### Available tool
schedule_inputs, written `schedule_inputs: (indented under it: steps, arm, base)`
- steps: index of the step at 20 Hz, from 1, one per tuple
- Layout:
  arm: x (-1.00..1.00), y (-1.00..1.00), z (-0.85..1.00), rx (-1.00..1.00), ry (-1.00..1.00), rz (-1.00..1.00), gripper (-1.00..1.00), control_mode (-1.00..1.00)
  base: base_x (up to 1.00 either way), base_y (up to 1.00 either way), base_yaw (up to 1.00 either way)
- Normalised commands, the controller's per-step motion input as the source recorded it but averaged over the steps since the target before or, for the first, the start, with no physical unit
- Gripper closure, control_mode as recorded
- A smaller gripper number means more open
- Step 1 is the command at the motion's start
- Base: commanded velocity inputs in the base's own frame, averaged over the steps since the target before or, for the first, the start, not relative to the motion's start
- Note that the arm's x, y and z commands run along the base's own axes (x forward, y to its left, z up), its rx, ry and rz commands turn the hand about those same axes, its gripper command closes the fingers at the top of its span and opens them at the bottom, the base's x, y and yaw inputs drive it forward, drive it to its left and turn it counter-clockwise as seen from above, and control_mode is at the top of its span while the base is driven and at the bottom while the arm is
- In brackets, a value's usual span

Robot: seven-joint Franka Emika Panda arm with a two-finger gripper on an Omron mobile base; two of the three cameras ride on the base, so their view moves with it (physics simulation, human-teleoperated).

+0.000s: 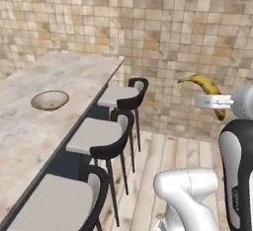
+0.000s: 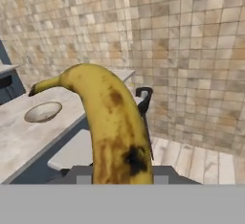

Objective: Retrieve the banana and peach from the fridge and place them into the bowl on the dining table.

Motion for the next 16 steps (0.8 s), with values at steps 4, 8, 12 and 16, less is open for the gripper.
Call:
schedule_inputs:
  steps: [4, 8, 12, 16]
  arm:
    - [0.00, 0.00, 0.00, 0.00, 0.00, 0.00, 1.00, 1.00]
    - [0.00, 0.00, 0.00, 0.00, 0.00, 0.00, 1.00, 1.00]
    - [0.00, 0.00, 0.00, 0.00, 0.00, 0.00, 1.00, 1.00]
    - [0.00, 0.00, 0.00, 0.00, 0.00, 0.00, 1.00, 1.00]
  base:
    - [1.00, -0.54, 0.42]
    - [1.00, -0.37, 0.54]
    - [1.00, -0.33, 0.62]
    - [0.92, -0.35, 0.70]
